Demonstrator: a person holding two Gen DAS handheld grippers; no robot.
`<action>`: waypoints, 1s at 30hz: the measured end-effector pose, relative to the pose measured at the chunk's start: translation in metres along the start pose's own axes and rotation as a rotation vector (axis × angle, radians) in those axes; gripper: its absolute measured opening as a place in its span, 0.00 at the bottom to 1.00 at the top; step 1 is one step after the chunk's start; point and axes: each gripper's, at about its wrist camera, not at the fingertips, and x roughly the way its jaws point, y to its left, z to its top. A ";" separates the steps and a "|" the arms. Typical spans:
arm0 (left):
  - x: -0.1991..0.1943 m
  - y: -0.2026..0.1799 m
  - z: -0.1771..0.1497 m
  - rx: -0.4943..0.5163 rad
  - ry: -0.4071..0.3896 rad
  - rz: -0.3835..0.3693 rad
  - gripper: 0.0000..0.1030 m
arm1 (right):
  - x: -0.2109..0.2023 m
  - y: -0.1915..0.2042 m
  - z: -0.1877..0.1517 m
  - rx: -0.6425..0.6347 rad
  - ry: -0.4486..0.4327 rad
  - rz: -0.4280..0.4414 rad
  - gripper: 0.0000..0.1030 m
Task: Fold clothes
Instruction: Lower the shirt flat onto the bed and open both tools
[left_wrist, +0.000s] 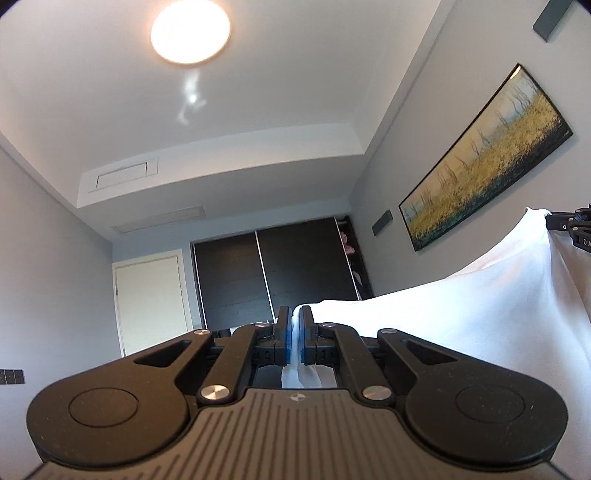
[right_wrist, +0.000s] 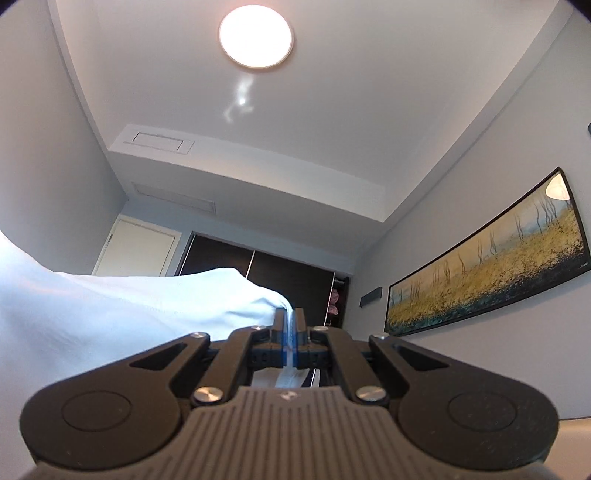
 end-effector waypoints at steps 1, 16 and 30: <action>0.011 -0.001 -0.010 0.002 0.032 -0.002 0.02 | -0.003 -0.002 0.003 -0.003 0.029 0.006 0.03; 0.227 -0.012 -0.225 -0.019 0.511 -0.056 0.02 | 0.084 0.032 -0.110 -0.083 0.483 0.112 0.02; 0.369 -0.033 -0.455 0.041 0.865 -0.100 0.02 | 0.173 0.065 -0.344 -0.197 0.836 0.182 0.02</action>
